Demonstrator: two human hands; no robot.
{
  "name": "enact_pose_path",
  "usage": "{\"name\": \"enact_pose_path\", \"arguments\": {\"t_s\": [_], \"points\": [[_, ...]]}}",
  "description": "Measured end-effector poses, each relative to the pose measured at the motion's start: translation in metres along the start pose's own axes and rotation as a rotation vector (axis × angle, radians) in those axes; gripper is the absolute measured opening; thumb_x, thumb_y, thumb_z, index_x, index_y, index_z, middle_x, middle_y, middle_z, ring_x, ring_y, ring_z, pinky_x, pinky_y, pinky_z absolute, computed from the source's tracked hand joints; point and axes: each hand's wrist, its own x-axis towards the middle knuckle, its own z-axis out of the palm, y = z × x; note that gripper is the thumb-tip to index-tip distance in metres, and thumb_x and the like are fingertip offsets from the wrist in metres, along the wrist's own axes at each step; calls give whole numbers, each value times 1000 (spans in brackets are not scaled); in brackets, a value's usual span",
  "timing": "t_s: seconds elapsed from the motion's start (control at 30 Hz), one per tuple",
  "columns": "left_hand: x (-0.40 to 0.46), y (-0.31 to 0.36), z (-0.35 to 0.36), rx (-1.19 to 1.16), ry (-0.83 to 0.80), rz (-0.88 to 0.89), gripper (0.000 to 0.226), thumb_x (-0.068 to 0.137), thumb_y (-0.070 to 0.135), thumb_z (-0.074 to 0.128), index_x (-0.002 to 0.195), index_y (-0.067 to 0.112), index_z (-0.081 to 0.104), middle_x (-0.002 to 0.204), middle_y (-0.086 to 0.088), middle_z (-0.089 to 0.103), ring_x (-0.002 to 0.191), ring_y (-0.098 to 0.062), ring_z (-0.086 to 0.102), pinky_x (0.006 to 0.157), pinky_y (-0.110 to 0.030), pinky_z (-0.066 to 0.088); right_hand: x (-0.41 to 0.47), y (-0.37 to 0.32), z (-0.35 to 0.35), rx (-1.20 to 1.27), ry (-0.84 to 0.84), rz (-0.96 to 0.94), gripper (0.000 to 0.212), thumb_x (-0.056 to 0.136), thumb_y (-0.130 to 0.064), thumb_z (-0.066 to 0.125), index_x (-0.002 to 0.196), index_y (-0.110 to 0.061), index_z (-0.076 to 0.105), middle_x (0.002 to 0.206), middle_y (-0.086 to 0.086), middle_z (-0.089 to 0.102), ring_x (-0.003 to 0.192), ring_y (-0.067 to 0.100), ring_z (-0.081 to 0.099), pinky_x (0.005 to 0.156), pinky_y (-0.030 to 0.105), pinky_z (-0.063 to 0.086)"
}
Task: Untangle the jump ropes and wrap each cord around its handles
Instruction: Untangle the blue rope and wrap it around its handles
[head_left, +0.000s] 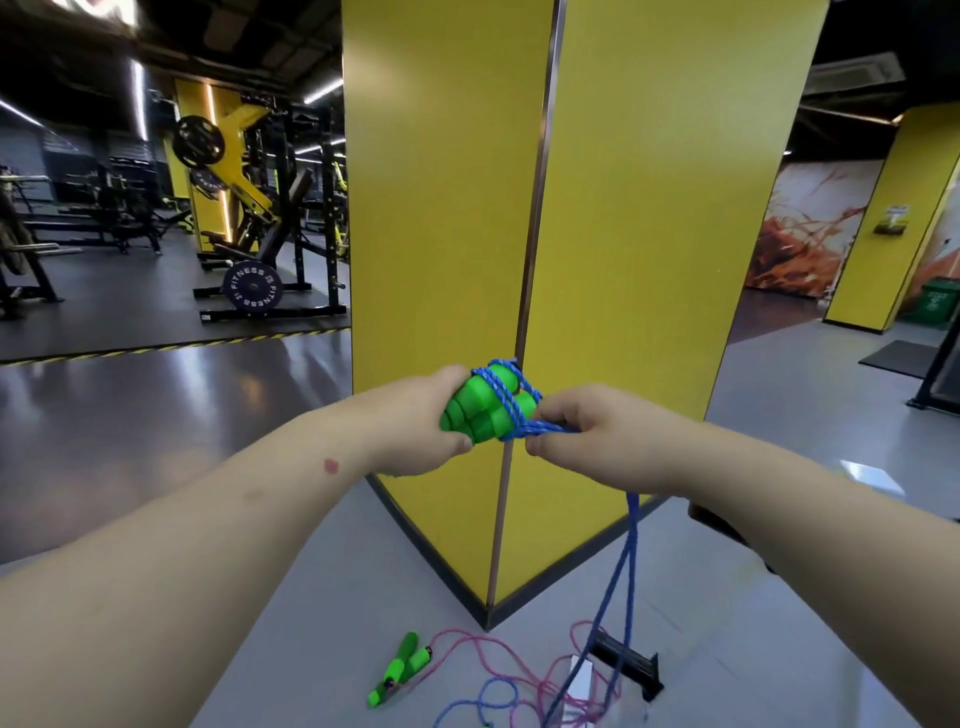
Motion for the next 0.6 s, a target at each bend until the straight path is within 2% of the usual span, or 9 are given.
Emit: {"name": "enact_pose_path", "arguments": {"t_s": [0.1, 0.17, 0.27, 0.33, 0.4, 0.43, 0.5, 0.57, 0.6], "points": [[-9, 8, 6, 147, -124, 35, 63, 91, 40, 67, 143, 39, 33, 102, 7, 59, 92, -20, 61, 76, -35, 53, -4, -6, -23, -34, 32, -70, 11, 94, -33, 63, 88, -29, 71, 66, -9, 59, 54, 6, 48, 56, 27, 43], [-17, 19, 7, 158, -199, 82, 69, 83, 35, 70, 141, 46, 34, 96, 11, 60, 84, -14, 62, 68, -32, 54, -1, -6, -34, 62, 65, -106, 10, 92, -25, 66, 89, -30, 74, 67, -12, 64, 54, 7, 52, 54, 25, 45], [-25, 36, -3, 78, -266, 132, 65, 77, 25, 73, 129, 49, 41, 87, 8, 62, 71, -15, 63, 56, -29, 48, 13, 0, -38, 355, 42, -28, 14, 91, -12, 65, 93, -18, 78, 53, -8, 54, 46, 14, 38, 47, 26, 31], [-27, 39, -17, -11, -272, 163, 65, 76, 19, 73, 123, 55, 46, 83, 6, 65, 67, -18, 66, 52, -29, 48, 21, 3, -35, 537, -37, 38, 16, 88, -14, 66, 98, -7, 76, 63, 8, 56, 55, 24, 43, 55, 29, 34], [-27, 31, -29, -172, -261, 187, 68, 78, 11, 74, 124, 56, 52, 79, 12, 67, 61, -9, 66, 48, -22, 48, 25, 7, -30, 740, -133, 94, 27, 87, -18, 64, 102, 3, 71, 84, 20, 62, 72, 34, 56, 71, 39, 47], [-27, 26, -33, -283, -272, 204, 69, 79, 6, 76, 125, 53, 56, 81, 14, 70, 64, -4, 68, 50, -20, 49, 26, 8, -27, 841, -147, 130, 25, 90, -18, 62, 97, 4, 72, 85, 21, 67, 74, 33, 64, 74, 40, 53], [-27, 17, -35, -559, -314, 228, 66, 81, -6, 76, 128, 38, 62, 100, 2, 75, 85, -16, 76, 60, -28, 56, 28, 10, -20, 1032, -94, 235, 35, 98, -13, 51, 72, -3, 72, 68, 12, 68, 57, 25, 66, 60, 31, 55], [-25, 10, -31, -844, -324, 237, 60, 82, -11, 73, 129, 23, 59, 111, -16, 72, 99, -36, 75, 69, -41, 60, 26, 14, -10, 1141, -88, 296, 50, 101, -9, 41, 56, -14, 62, 55, 3, 47, 41, 13, 41, 41, 20, 30], [-23, 7, -28, -977, -297, 230, 58, 80, -9, 73, 128, 19, 56, 111, -20, 72, 99, -40, 73, 72, -45, 60, 26, 16, -3, 1167, -148, 302, 50, 102, -15, 41, 57, -17, 61, 57, -2, 36, 44, 9, 27, 41, 20, 18]]}}
